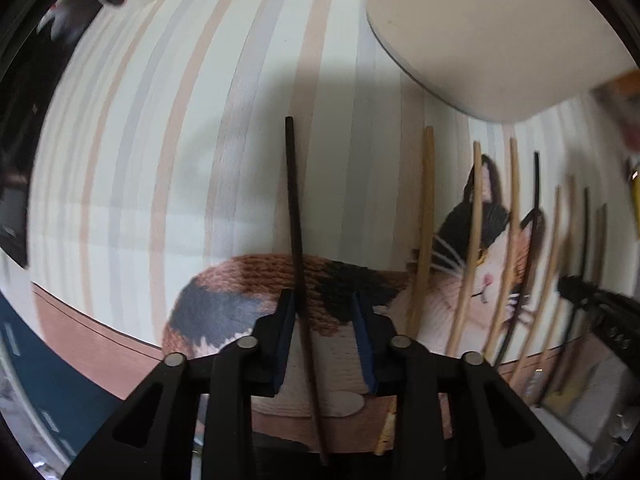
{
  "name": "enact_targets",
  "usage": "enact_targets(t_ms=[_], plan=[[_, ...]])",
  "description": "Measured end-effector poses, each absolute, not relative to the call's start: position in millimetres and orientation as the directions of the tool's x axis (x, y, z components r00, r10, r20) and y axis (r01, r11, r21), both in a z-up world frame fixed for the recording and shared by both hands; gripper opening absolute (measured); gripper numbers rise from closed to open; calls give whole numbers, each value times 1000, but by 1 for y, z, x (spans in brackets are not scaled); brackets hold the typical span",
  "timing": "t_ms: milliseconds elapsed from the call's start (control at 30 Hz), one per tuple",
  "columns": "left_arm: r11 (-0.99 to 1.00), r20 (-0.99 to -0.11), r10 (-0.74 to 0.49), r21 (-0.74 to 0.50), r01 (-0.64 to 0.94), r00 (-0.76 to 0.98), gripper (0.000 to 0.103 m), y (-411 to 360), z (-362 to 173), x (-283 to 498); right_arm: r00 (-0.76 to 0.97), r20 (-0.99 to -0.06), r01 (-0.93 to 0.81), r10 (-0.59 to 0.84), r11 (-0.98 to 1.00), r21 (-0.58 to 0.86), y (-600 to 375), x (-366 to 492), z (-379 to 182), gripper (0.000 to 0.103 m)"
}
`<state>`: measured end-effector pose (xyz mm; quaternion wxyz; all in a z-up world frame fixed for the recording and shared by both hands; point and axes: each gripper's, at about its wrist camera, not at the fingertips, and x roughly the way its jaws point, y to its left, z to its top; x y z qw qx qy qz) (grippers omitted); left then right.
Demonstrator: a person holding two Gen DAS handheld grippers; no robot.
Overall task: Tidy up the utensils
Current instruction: 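Lift both held chopsticks and carry them over the cream utensil holder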
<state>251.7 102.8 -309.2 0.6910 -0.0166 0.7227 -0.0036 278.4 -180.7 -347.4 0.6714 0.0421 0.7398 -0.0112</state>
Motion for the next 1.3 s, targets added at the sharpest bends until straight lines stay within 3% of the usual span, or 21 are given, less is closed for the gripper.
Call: enact_targets(t_ms=[33, 167, 467, 967, 1300], plan=[[1000, -999, -30, -30, -9, -31, 4, 105, -307, 252, -97, -995, 81, 29, 996, 21, -178, 278, -347, 13], [999, -999, -42, -42, -17, -22, 3, 106, -304, 256, -75, -997, 136, -2, 991, -12, -176, 277, -345, 7], [998, -989, 55, 50, -42, 136, 3, 132, -262, 253, 7, -999, 207, 50, 977, 50, -195, 258, -331, 7], [991, -955, 39, 0, -134, 294, 3, 200, -156, 255, 177, -982, 167, 67, 981, 97, -190, 236, -254, 7], [988, -899, 17, -51, -144, 439, 3, 138, -129, 237, 294, -948, 133, 122, 977, 167, -174, 256, -196, 7]])
